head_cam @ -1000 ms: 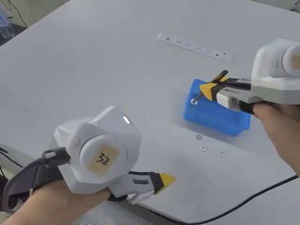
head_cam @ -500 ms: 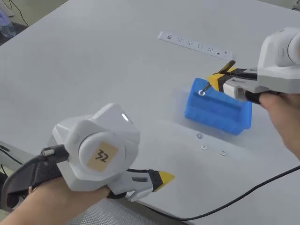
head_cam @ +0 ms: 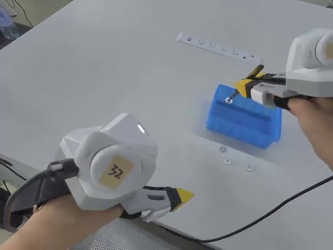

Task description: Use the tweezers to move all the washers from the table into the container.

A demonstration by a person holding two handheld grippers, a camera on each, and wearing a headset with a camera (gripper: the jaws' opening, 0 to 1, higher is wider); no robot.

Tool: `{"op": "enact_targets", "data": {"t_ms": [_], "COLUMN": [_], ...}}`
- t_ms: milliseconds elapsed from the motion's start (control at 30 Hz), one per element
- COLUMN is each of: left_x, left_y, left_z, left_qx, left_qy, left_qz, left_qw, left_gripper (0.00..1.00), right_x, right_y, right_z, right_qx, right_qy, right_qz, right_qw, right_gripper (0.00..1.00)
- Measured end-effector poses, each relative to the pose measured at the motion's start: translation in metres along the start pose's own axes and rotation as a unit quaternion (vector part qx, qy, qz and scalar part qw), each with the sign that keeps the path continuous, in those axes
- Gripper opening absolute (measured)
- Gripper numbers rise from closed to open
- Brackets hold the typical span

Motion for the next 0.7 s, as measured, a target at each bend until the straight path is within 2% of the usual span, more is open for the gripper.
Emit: {"op": "enact_targets", "data": {"t_ms": [233, 700], "left_x": [-0.001, -0.002], "left_y": [0.002, 0.005], "left_z": [0.001, -0.003], "left_qx": [0.003, -0.008], "left_qy": [-0.002, 0.003], "left_qz": [-0.002, -0.003], "left_qw": [1.0000, 1.0000], "left_gripper": [0.94, 0.94], "right_x": [0.004, 0.010], "right_y": [0.011, 0.035], "right_z": [-0.014, -0.038], "right_qx": [-0.017, -0.040], "right_qy": [-0.003, 0.014], "right_qz": [-0.002, 0.004], "right_qw": [0.9998, 0.9991], "right_gripper": [0.03, 0.03]}}
Point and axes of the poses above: the centre of the closed fingertips' face, and the gripper's own axes: y roughly forward along the fingers, x roughly to its right, z roughly out of its top, the point moved 9 cm from there along -y, roughly backward along the fingers, and after that the axes turned 6 degrees about -z, right-handed, at the moved point
